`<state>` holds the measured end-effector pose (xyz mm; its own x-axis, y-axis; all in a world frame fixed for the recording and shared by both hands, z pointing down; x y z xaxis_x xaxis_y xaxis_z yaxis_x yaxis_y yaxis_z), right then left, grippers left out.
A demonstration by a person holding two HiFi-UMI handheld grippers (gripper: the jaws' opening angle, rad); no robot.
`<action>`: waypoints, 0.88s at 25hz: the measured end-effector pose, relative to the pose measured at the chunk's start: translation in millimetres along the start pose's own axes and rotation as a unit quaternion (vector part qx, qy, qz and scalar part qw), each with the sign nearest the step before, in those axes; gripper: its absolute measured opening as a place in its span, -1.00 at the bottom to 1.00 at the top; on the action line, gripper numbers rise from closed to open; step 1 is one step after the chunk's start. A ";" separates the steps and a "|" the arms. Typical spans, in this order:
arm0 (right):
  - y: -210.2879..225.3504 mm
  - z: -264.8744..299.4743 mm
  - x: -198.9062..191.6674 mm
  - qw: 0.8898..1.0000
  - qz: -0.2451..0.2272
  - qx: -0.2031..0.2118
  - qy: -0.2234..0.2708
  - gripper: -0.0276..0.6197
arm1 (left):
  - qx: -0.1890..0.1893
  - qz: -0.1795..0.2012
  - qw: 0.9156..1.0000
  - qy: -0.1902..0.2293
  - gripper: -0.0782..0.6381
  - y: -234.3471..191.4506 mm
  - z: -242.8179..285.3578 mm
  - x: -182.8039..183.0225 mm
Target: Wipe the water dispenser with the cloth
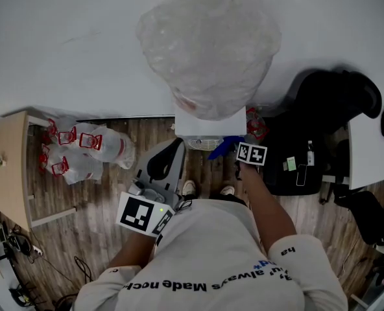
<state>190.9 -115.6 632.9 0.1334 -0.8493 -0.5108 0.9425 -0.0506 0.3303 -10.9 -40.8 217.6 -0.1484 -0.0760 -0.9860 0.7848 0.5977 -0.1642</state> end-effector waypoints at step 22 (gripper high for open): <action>29.0 -19.9 -15.8 0.999 0.041 -0.019 0.006 -0.66 | 0.011 -0.007 1.000 -0.004 -0.73 2.0 -1.8 -5.4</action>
<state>222.2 -93.2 634.8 0.2134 -0.8439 -0.4922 0.9395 0.0390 0.3404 -9.6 -37.8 222.6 -0.1545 -0.0904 -0.9838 0.7957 0.5789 -0.1782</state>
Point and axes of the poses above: the fingertips, and each gripper's own axes: z forward along the fingers, y to its right, x out of its top, the point moved 1 cm from there along -z, backward along the fingers, and after that the axes turned 7 degrees about -x, right-handed, at the moved point
